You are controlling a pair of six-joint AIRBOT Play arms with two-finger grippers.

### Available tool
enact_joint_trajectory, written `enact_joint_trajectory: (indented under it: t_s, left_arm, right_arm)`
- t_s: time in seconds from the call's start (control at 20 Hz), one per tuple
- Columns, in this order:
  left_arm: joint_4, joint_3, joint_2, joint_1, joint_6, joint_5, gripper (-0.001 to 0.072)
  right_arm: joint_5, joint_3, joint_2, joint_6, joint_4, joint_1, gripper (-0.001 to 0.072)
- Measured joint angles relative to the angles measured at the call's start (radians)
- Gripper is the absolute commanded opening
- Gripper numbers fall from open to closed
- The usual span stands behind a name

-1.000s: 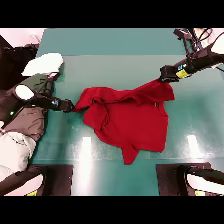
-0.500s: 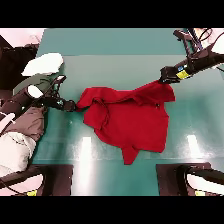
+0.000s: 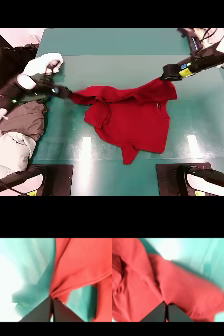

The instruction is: Fold the shirts.

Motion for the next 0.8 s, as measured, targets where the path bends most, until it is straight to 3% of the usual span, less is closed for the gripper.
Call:
enact_joint_trajectory:
  t_s: [0.35, 0.6, 0.8]
  left_arm:
    - [0.203, 0.546, 0.221, 0.0, -0.035, -0.047, 0.0023]
    - [0.234, 0.859, 0.301, 0.0, -0.049, -0.132, 0.0023]
    - [0.22, 0.972, 0.368, 0.0, -0.074, -0.158, 0.0023]
  right_arm:
    - [-0.179, 0.163, 0.198, 0.0, -0.002, -0.094, 0.0013]
    - [-0.196, 0.409, 0.284, -0.014, 0.002, -0.123, 0.0013]
    - [-0.189, 0.52, 0.357, -0.025, -0.001, -0.128, 0.0012]
